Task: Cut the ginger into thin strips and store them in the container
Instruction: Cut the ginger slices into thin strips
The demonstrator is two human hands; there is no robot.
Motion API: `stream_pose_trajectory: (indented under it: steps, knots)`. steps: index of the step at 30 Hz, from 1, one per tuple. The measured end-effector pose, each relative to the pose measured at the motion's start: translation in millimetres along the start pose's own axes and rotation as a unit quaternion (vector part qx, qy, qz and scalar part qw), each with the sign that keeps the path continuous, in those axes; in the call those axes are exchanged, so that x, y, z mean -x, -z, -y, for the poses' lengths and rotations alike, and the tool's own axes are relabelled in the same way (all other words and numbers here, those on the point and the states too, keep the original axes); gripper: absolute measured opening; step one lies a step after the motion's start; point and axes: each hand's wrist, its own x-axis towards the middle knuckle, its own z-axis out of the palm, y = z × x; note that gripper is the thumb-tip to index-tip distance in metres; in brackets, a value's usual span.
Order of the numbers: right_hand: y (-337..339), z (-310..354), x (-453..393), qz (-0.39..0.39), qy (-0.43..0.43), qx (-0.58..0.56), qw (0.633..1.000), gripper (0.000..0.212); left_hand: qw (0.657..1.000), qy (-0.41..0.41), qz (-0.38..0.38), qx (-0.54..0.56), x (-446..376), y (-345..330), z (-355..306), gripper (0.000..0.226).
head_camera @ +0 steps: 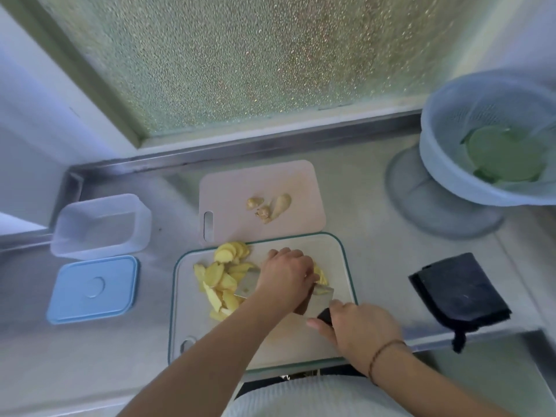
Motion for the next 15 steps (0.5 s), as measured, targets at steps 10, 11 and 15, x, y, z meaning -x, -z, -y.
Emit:
stream_pose_trajectory:
  steps: [10,11,15]
  knots:
    - [-1.2,-1.2,-6.4,-0.001,-0.014,-0.022,1.0,0.121,0.996,-0.083,0.011,-0.024,-0.6,8.1,3.7,0.026]
    - [-1.4,-1.2,-7.8,0.004,-0.025,-0.02,0.999,0.132,0.995,-0.09,0.001,-0.043,-2.4,5.8,4.7,0.024]
    - [1.6,-0.2,-7.7,0.041,-0.024,-0.041,0.998,0.115,0.997,-0.072,-0.022,0.026,-8.9,15.5,27.4,0.018]
